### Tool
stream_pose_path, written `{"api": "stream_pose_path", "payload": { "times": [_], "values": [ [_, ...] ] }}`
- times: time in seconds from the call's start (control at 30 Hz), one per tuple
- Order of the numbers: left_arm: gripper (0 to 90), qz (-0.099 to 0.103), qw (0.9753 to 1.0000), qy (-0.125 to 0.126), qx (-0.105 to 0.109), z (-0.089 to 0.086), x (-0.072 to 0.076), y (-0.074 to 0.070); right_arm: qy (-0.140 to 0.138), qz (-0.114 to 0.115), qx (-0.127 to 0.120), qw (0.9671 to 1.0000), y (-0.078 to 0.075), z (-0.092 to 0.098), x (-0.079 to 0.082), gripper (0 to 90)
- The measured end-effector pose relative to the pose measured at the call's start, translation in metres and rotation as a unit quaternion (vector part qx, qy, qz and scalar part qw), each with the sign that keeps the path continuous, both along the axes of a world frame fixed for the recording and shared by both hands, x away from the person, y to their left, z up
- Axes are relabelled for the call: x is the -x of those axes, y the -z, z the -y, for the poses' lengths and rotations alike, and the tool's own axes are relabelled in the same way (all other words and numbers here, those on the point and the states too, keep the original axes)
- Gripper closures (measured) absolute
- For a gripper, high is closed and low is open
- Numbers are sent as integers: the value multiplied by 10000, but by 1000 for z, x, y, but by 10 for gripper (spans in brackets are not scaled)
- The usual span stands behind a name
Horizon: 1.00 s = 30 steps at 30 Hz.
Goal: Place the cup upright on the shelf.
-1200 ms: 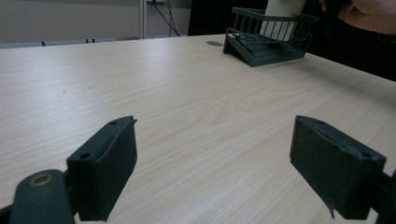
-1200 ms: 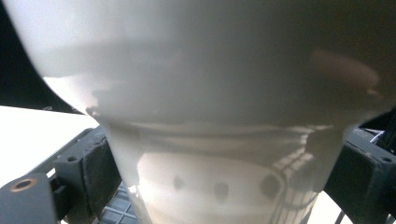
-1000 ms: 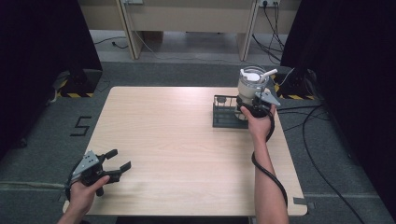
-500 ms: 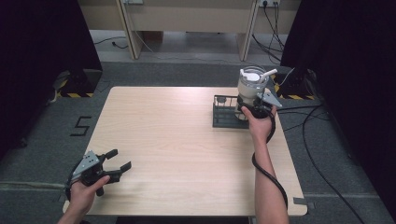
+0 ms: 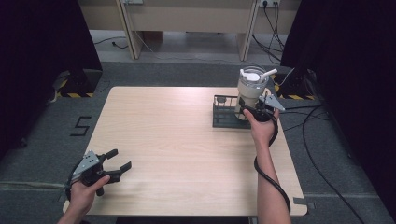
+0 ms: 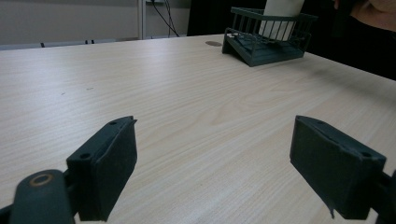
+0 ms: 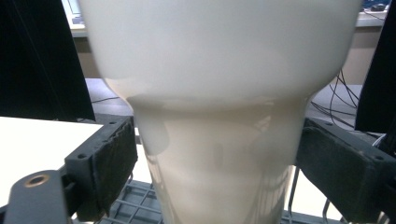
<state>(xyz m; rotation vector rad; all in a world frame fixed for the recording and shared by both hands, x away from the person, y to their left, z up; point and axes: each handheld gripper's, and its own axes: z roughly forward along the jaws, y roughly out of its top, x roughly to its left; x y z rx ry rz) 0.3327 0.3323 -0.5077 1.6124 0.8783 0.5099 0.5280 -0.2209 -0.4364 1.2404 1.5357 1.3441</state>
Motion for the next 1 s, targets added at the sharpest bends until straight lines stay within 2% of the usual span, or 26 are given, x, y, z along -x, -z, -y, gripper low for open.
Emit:
{"api": "stream_pose_path", "payload": {
  "times": [0.53,1.0],
  "values": [
    [145,-5,10000,5,-5,2,0,0,-69,-61,-103,9999,-7,7,25,146],
    [144,-25,10000,4,-28,3,0,0,-121,-147,-11,9998,-5,13,43,150]
  ]
}}
